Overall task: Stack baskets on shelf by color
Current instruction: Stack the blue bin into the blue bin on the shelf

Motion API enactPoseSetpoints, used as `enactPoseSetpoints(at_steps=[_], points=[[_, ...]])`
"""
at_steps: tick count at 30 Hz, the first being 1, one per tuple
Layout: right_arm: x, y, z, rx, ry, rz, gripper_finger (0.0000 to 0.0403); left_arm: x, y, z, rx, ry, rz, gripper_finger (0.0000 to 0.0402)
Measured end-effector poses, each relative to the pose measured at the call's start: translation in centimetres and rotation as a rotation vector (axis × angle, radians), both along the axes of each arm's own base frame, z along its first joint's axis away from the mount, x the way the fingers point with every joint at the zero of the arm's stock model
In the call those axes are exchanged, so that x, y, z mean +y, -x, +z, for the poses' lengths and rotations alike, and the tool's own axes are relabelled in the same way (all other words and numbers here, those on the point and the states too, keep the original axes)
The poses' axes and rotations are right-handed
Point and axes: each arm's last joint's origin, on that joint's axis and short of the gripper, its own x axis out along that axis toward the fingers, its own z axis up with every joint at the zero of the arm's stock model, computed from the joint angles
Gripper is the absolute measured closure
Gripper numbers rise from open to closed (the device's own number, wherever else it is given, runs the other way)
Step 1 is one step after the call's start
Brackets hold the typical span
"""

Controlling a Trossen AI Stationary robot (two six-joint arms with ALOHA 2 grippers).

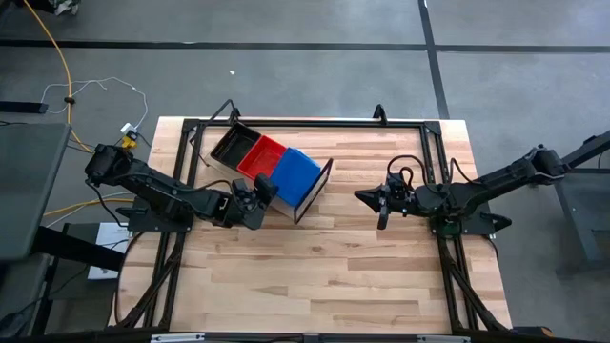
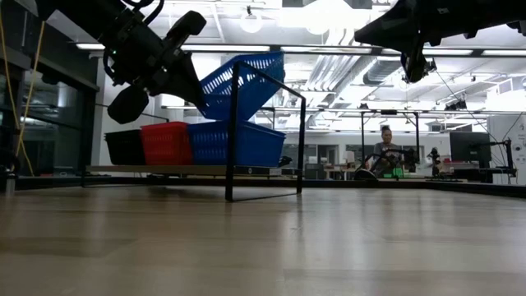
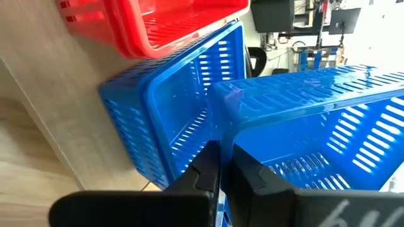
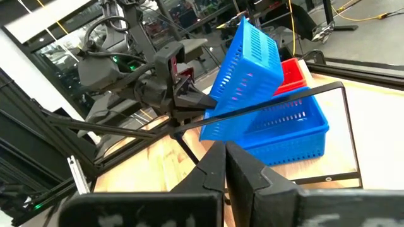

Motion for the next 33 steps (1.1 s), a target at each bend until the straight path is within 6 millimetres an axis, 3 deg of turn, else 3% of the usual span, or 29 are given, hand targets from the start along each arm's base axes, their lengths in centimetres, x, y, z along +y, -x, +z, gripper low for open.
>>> enactPoseSetpoints(at_steps=[13, 33], points=[[-0.1, 0.02, 0.01, -0.001, 0.003, -0.033, 0.0402, 0.16, 0.29, -0.35, 0.055, 0.01, -0.011, 0.039], [-0.12, 0.04, -0.06, 0.006, 0.007, -0.043, 0.0402, 0.23, 0.15, -0.04, 0.023, -0.023, 0.016, 0.0289]])
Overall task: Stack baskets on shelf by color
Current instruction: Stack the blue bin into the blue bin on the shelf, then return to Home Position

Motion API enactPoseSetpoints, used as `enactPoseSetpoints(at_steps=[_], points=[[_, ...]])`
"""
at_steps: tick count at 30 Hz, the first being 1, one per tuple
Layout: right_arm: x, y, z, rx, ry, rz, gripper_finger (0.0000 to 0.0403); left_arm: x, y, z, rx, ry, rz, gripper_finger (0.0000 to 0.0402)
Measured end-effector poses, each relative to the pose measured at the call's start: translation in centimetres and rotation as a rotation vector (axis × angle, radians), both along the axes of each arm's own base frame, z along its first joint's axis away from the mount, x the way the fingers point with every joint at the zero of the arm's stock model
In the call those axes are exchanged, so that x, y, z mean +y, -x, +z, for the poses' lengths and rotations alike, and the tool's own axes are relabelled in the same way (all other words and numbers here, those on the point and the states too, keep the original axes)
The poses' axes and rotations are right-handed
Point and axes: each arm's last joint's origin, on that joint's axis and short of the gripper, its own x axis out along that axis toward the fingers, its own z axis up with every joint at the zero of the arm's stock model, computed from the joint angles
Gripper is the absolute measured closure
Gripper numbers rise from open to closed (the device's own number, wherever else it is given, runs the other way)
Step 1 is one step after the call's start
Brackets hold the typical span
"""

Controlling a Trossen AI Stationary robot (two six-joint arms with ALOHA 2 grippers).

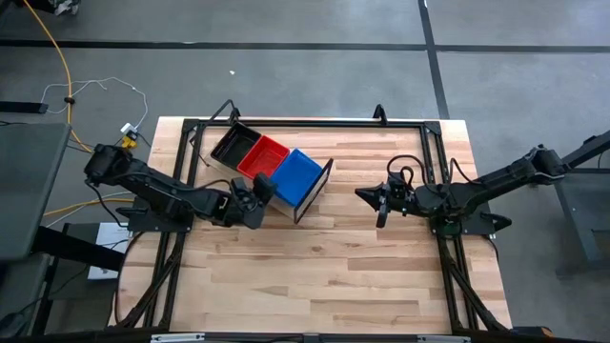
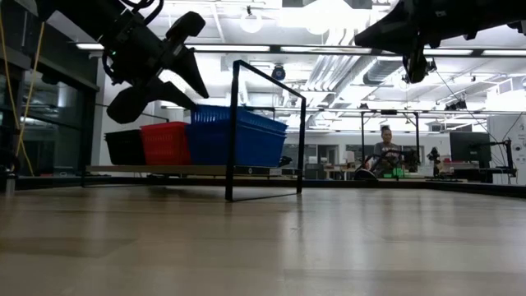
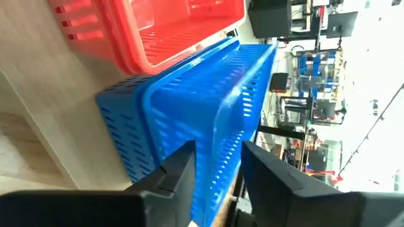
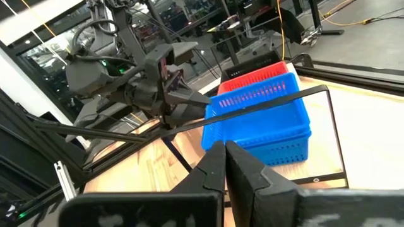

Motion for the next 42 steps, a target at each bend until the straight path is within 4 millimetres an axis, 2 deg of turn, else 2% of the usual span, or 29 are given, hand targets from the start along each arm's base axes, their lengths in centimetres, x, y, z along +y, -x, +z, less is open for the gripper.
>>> enactPoseSetpoints(at_steps=[9, 12, 17, 22, 27, 32, 36, 42], points=[[0.0, 0.0, -0.1, 0.008, 0.002, 0.0, 0.0402, 0.0, 0.1, 1.1, -0.066, 0.005, -0.01, 0.0242], [0.0, 0.0, -0.1, 0.007, 0.002, 0.0, 0.0402, 0.0, 0.4, 2.1, -0.078, -0.017, -0.033, 0.0236], [0.0, 0.0, -0.1, 0.006, -0.001, -0.001, 0.0402, 0.2, 1.6, 4.0, 0.004, -0.114, -0.143, 0.0234], [0.0, 0.0, -0.1, 0.0, -0.02, -0.008, 0.0402, 1.0, 2.9, 6.2, 0.154, -0.297, -0.327, 0.0236], [0.0, 0.0, 0.5, -0.081, -0.127, -0.005, 0.0402, 2.7, 5.4, 10.2, 0.245, -0.632, -0.519, 0.0263], [0.1, 0.0, 2.0, -0.235, -0.15, 0.048, 0.0402, 3.6, 8.6, 13.5, 0.28, -1.038, -0.709, 0.0323], [0.2, 0.1, 3.2, -0.341, -0.136, 0.098, 0.0402, 3.7, 10.7, 14.7, 0.317, -1.252, -0.769, 0.0387], [0.4, -0.1, 5.7, -0.402, -0.064, 0.136, 0.0402, 3.6, 12.9, 14.8, 0.409, -1.297, -0.764, 0.0398]])
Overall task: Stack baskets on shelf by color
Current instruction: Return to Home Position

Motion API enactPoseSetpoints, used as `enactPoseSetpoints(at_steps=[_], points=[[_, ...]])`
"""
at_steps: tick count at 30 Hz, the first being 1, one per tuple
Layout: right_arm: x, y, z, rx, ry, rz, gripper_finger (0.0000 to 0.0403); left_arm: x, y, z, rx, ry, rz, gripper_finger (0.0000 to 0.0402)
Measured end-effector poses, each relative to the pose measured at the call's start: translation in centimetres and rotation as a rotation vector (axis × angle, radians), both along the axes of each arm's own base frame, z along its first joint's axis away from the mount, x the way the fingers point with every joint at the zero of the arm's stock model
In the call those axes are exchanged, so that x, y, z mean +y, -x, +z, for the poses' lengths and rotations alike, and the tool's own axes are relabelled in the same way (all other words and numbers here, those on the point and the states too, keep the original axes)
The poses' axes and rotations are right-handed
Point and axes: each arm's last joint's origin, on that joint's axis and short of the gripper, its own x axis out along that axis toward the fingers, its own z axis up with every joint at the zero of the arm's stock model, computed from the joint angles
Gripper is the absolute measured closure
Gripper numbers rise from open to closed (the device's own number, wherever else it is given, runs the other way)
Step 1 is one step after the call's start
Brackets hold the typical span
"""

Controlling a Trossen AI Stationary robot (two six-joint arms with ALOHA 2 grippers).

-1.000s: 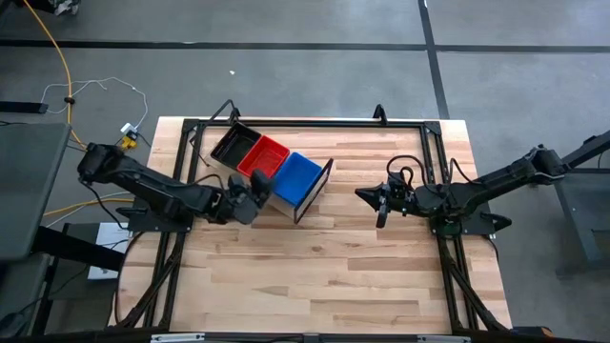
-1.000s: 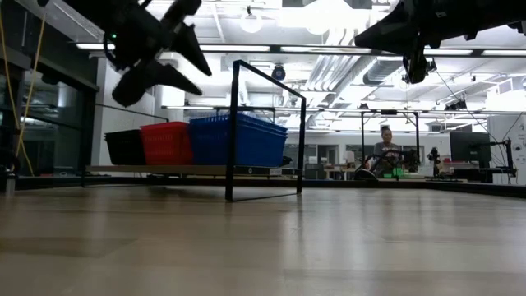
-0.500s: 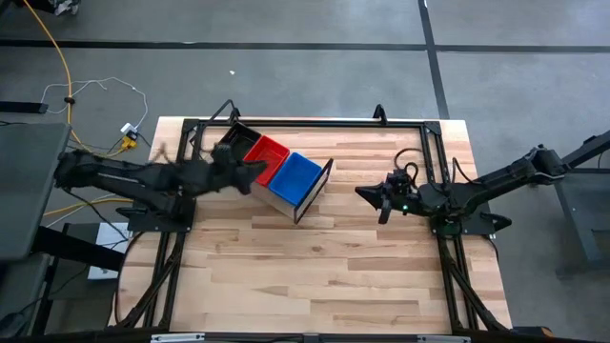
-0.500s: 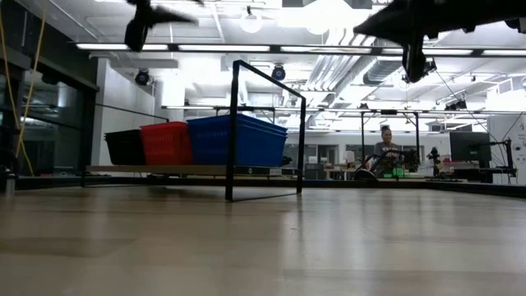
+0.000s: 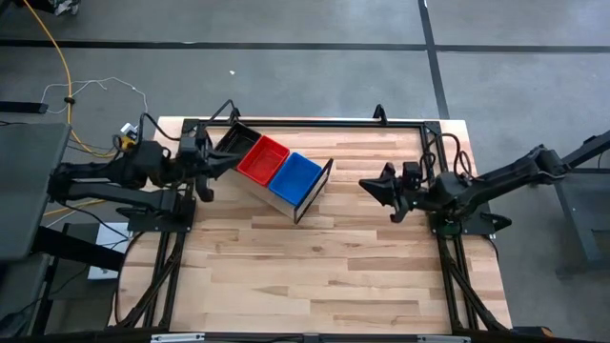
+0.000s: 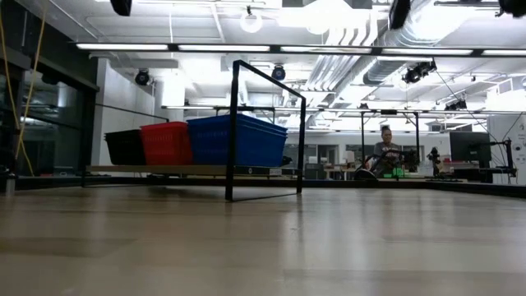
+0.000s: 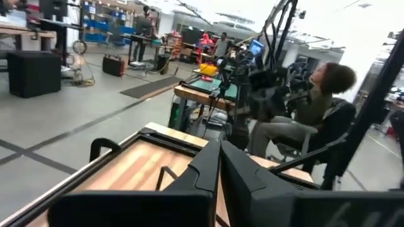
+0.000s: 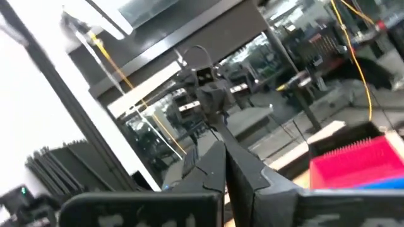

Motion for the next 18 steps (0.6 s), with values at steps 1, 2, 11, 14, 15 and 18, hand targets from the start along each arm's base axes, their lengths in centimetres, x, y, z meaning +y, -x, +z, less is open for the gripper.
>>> enactPoseSetpoints(at_steps=[1, 2, 11, 14, 15, 18], points=[[0.1, -0.1, 0.6, 0.004, 0.03, -0.001, 0.0402, -0.1, 0.2, 0.0, -0.002, -0.001, -0.011, 0.04], [0.1, -0.2, 1.1, 0.015, 0.06, -0.004, 0.0402, -0.1, 0.4, 0.1, -0.008, -0.001, -0.026, 0.04], [0.3, -0.8, 4.4, 0.192, 0.157, -0.009, 0.0402, -1.2, 2.1, -0.2, -0.005, 0.098, -0.186, 0.0401], [0.2, -0.8, 5.1, 0.202, 0.131, -0.002, 0.0402, -1.6, 2.5, -0.6, 0.01, 0.094, -0.218, 0.0401], [0.2, -0.7, 5.3, 0.198, 0.128, -0.002, 0.0402, -1.7, 2.6, -1.0, 0.008, 0.093, -0.225, 0.0401], [0.2, -0.7, 5.6, 0.193, 0.123, -0.015, 0.0402, -1.8, 2.7, -2.1, -0.041, 0.087, -0.228, 0.0401]])
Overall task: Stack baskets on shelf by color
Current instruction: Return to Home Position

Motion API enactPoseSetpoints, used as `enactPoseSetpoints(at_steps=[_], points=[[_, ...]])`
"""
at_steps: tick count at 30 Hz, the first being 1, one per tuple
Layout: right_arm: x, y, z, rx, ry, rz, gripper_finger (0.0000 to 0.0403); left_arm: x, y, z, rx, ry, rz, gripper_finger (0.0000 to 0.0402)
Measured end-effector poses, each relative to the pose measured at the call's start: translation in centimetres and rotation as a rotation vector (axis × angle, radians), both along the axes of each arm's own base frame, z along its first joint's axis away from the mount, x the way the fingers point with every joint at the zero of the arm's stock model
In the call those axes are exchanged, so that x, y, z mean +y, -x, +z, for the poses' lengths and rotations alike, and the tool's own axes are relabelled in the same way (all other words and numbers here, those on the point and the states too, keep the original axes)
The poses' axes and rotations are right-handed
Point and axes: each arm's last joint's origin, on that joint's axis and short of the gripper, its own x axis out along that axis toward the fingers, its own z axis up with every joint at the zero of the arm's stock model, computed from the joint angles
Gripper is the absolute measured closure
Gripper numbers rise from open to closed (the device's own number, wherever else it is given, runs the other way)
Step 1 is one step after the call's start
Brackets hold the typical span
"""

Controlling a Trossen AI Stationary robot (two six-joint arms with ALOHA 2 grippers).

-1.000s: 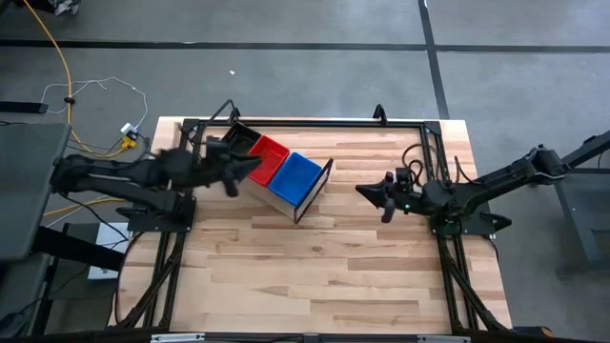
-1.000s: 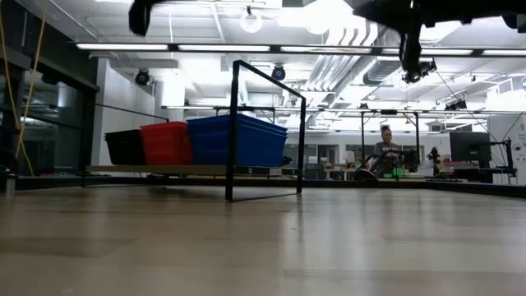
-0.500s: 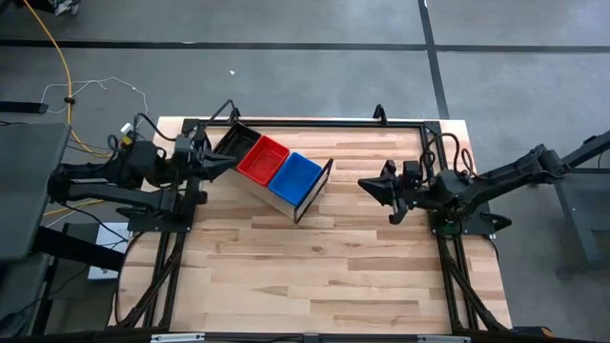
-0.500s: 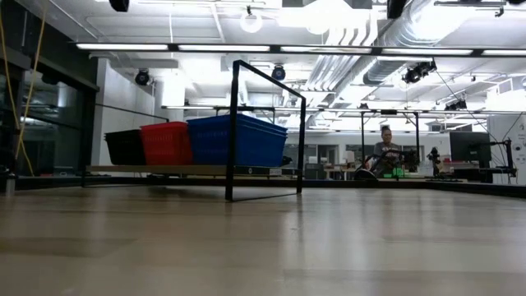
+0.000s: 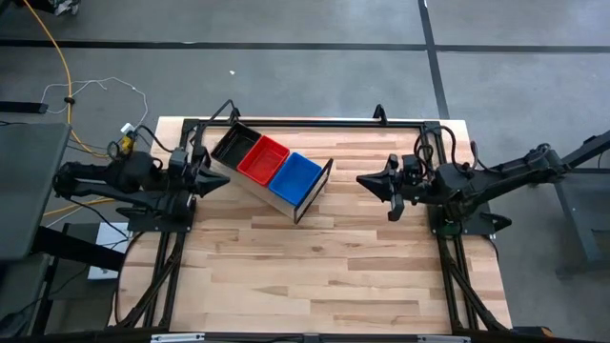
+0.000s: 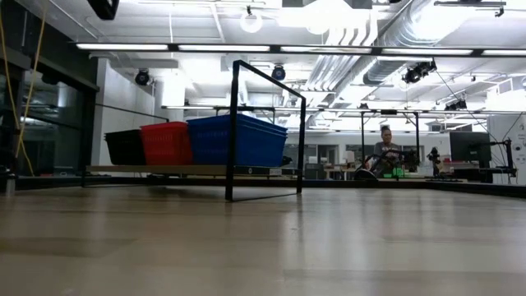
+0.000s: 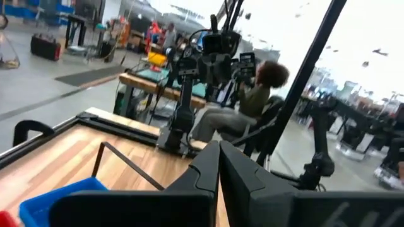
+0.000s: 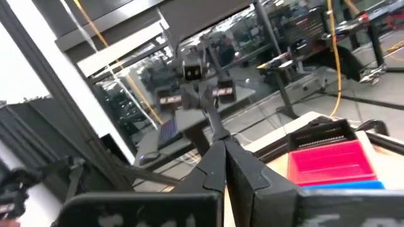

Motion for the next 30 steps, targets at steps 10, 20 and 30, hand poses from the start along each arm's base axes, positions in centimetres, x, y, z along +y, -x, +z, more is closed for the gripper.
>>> enactPoseSetpoints(at_steps=[10, 20, 30], points=[[-0.3, 0.1, 0.0, -0.006, -0.091, -0.079, 0.0402, -0.2, 1.4, -4.3, -0.097, 0.006, -0.022, 0.0401], [-0.4, 0.1, -0.2, 0.004, -0.141, -0.125, 0.0402, 0.0, 4.7, -5.6, -0.094, -0.025, 0.003, 0.0401], [-0.4, 0.0, -0.6, 0.033, -0.162, -0.123, 0.0402, 0.0, 2.6, -8.5, -0.196, -0.079, 0.037, 0.0401]])
